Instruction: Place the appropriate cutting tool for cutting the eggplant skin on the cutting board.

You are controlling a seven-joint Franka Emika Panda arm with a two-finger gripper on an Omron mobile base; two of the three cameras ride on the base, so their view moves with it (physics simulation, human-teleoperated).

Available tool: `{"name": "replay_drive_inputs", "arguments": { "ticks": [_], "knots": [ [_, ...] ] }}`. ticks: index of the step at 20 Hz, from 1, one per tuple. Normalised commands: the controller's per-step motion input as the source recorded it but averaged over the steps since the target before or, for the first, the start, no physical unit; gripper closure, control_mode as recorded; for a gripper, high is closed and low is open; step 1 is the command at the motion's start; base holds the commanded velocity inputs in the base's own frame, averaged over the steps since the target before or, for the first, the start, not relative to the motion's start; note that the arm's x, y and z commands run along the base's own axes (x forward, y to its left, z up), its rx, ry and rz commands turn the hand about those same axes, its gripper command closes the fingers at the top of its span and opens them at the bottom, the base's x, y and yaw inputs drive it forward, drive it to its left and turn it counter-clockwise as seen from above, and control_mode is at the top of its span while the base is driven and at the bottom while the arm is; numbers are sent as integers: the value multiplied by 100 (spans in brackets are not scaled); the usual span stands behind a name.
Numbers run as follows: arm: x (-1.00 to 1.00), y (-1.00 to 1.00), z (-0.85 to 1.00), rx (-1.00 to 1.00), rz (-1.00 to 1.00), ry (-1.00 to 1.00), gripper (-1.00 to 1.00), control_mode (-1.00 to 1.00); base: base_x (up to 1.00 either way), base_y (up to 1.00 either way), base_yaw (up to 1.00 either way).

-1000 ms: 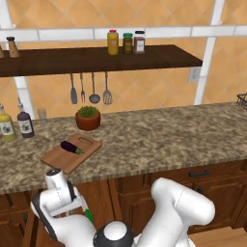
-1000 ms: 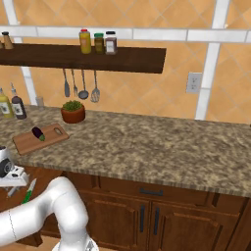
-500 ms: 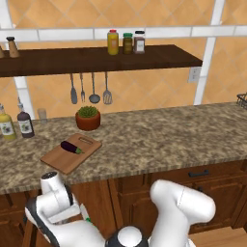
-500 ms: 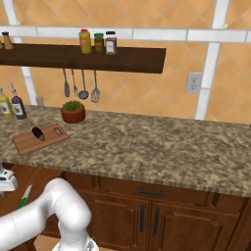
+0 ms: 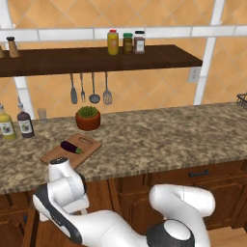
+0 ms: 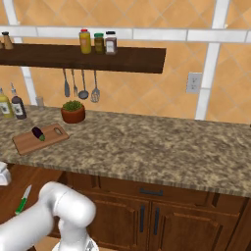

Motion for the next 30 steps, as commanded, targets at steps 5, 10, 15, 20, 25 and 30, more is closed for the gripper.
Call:
{"name": "replay_drive_inputs", "arguments": {
  "ticks": [5,10,15,20,25,30],
  "knots": [
    [18,-42,100,0,0,-2,100,-100,0,0,0],
    [80,-22,96,0,0,0,100,-100,0,0,0],
    [97,0,46,0,3,3,100,-100,0,0,0],
    [98,15,-2,0,9,1,100,-100,0,0,0],
    [92,38,-2,0,17,0,100,-100,0,0,0],
    [58,55,-16,-6,13,0,100,-100,0,0,0]
  ]
}}
